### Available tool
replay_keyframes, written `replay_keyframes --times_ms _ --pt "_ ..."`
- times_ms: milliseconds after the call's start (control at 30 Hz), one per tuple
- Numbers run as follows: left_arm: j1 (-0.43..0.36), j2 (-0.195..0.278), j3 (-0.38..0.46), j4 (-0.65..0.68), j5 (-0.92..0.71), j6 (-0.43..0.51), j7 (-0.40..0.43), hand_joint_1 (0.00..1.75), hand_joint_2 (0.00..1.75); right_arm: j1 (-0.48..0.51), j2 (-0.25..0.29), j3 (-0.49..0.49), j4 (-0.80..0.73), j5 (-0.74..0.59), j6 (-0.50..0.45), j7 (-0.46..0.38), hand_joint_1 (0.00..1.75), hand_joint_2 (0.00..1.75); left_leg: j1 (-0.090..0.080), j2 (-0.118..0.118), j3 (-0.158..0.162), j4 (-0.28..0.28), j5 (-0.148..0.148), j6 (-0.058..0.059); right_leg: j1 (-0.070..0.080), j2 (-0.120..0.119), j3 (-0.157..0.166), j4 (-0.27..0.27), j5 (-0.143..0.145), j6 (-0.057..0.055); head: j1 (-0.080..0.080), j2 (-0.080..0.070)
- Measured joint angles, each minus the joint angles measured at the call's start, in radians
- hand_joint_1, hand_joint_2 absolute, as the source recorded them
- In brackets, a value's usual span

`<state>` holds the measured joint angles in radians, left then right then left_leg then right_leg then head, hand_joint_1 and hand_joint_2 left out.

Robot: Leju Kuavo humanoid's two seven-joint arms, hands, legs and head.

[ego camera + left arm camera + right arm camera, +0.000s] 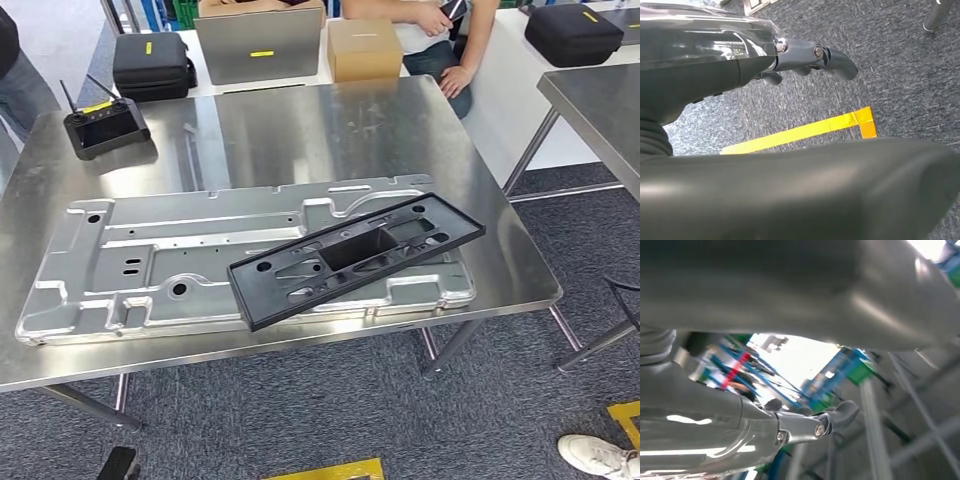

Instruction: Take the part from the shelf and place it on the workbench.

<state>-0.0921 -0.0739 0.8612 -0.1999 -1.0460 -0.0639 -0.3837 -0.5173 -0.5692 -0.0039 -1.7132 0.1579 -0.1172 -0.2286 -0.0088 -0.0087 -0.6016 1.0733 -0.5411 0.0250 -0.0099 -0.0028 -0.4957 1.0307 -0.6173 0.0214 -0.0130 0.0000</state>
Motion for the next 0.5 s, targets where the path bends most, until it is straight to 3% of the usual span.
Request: replay_keyframes --times_ms 200,500 --pt "0.008 -0.006 0.018 0.000 0.015 0.000 -0.020 0.00 0.00 0.082 -0.044 -0.108 -0.220 -0.041 0.036 0.001 0.00 0.00 0.000 0.000 0.000 0.000 0.000 0.000 0.000 0.001 0.000 0.000 0.000 0.000 0.000 0.000" --pt "0.013 -0.025 0.031 0.000 0.021 0.007 -0.023 0.00 0.00 0.223 -0.074 -0.188 -0.387 -0.065 0.038 -0.024 0.00 0.00 -0.001 0.000 0.001 0.000 0.000 0.000 0.000 0.001 0.001 0.000 0.000 0.000 0.000 0.000"
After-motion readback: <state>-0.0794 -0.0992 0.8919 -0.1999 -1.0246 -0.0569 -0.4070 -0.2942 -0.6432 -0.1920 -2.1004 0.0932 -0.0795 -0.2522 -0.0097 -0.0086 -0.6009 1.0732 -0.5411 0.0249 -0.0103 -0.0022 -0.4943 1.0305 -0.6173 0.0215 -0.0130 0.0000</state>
